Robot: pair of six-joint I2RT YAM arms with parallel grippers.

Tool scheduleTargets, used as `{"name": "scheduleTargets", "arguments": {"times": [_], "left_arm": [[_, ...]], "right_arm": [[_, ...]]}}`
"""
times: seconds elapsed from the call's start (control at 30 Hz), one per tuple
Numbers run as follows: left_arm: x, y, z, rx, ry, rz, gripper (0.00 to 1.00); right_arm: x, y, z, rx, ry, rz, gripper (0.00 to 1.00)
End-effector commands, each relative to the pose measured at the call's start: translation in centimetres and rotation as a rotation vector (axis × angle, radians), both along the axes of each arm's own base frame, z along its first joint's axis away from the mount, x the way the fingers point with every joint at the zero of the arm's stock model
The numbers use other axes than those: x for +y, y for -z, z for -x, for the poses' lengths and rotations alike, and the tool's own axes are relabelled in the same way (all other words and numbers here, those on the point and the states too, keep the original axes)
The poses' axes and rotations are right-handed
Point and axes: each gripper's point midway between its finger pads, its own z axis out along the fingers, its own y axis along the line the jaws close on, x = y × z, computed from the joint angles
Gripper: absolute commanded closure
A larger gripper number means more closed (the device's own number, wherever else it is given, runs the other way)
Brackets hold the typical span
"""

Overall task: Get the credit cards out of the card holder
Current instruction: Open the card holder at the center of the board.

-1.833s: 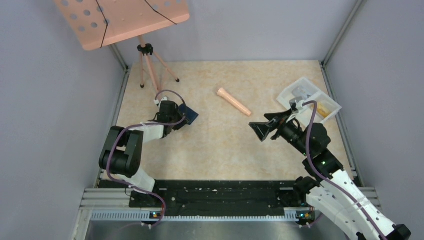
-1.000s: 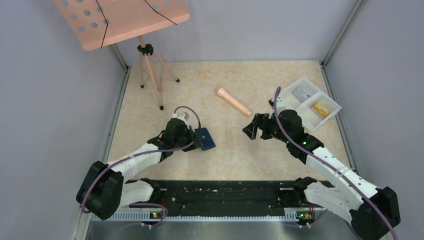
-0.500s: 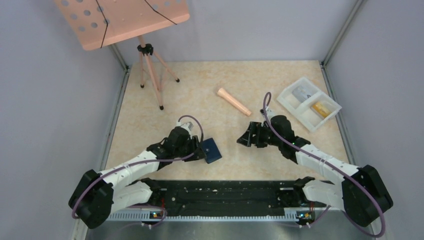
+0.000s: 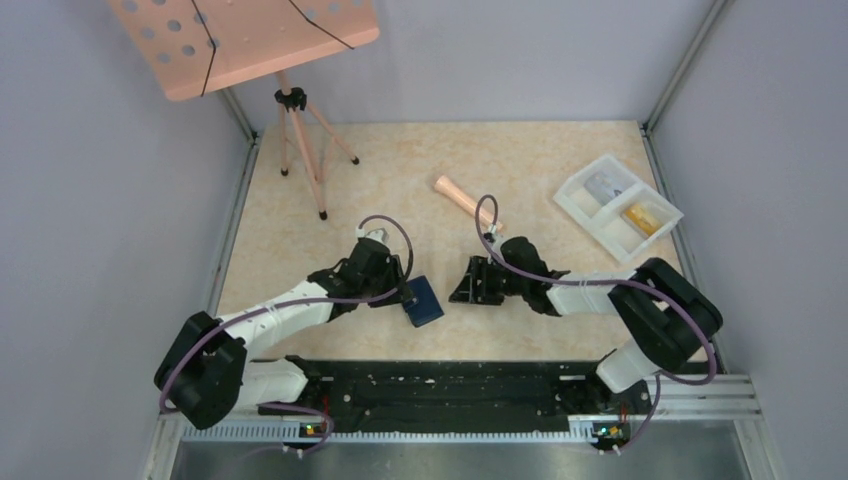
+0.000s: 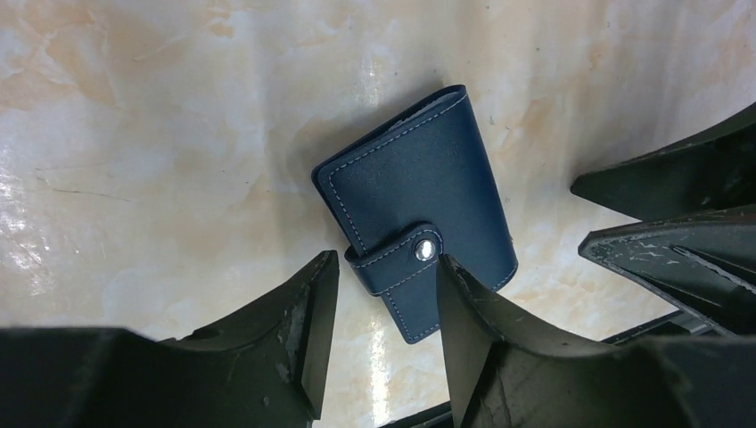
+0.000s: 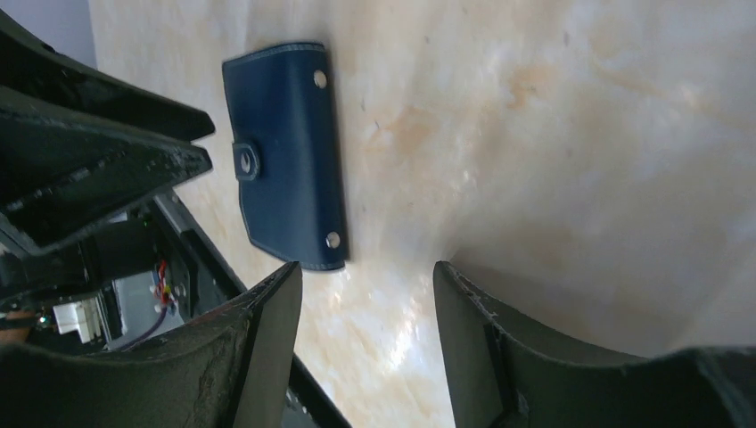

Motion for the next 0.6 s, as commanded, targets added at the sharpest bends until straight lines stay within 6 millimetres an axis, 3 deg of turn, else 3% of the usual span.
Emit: {"name": "scheduleTargets", "arguments": {"times": [0.0, 0.37, 0.57], "left_arm": [[-0.8, -1.3, -1.5, -0.049, -0.007, 0.020, 0.49], [-2.0, 0.0, 0.1, 0.010, 0.008, 0.125, 0.49], [-1.9, 0.7, 0.6, 0.024, 0.011, 0.125, 0.49]], "right_arm": [[3.5, -2.2, -1.6, -0.077, -0.051, -0.100, 0.44], [6.7, 0.5, -0.1, -0.026, -0.117, -0.077, 0.47], [7.3, 1.1, 0.4, 0.008, -0.100, -0.111, 0.55]]}}
